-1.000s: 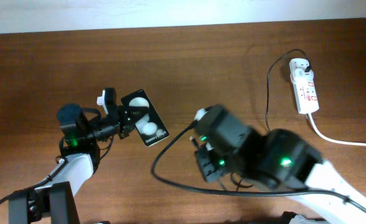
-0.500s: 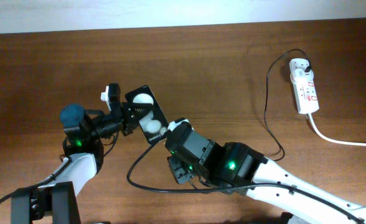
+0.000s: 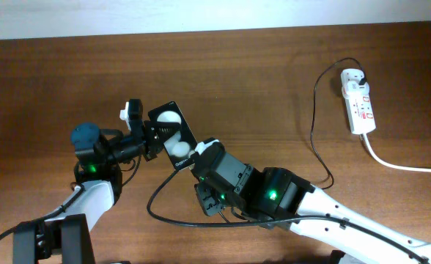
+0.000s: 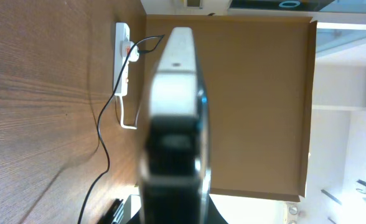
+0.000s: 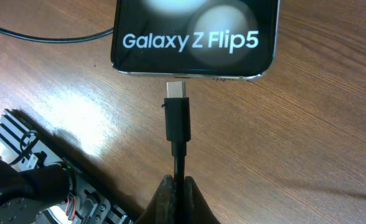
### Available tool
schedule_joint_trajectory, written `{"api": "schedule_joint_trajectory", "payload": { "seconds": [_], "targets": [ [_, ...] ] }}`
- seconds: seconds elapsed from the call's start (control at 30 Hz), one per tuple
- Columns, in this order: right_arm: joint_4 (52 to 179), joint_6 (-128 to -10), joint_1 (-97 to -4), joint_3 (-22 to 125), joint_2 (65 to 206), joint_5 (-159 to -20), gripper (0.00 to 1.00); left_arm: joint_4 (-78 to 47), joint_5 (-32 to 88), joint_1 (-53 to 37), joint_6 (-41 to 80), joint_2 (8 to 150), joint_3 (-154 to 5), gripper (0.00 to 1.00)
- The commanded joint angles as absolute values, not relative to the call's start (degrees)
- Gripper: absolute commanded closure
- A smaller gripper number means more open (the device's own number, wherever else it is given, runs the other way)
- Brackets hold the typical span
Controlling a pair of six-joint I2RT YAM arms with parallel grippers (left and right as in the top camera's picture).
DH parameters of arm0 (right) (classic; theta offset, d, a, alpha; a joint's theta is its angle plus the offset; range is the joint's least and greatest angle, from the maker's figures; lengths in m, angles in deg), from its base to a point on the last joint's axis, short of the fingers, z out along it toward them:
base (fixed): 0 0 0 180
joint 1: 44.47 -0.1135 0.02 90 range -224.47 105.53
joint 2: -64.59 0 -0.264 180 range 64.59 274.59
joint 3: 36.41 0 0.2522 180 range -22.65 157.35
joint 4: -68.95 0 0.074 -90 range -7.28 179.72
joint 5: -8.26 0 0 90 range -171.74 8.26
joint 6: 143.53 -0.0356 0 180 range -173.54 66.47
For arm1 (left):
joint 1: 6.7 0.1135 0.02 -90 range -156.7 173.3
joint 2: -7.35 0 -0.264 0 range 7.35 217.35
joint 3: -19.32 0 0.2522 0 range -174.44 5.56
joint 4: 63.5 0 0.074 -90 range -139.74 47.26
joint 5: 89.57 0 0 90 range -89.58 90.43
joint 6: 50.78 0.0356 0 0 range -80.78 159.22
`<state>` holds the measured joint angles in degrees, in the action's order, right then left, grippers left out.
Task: Plug charger to phone and switch on socket
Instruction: 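Insert the cable plug into the phone's bottom port with right gripper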
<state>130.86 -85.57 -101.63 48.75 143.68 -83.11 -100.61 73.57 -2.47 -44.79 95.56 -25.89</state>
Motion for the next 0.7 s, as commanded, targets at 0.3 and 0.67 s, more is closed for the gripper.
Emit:
{"api": "schedule_joint_trajectory", "payload": {
  "seconds": [0.3,0.67],
  "targets": [
    [130.77,-86.05,-101.76,48.38,145.06,-83.61,0.96,-101.35,77.22,-2.58,-45.58,95.27,-26.83,1.0],
    [128.36,-85.98,-101.79,48.38,145.06,-82.08,0.96,-103.72,81.22,-2.53,-40.4,95.27,-26.83,1.0]
  ]
}}
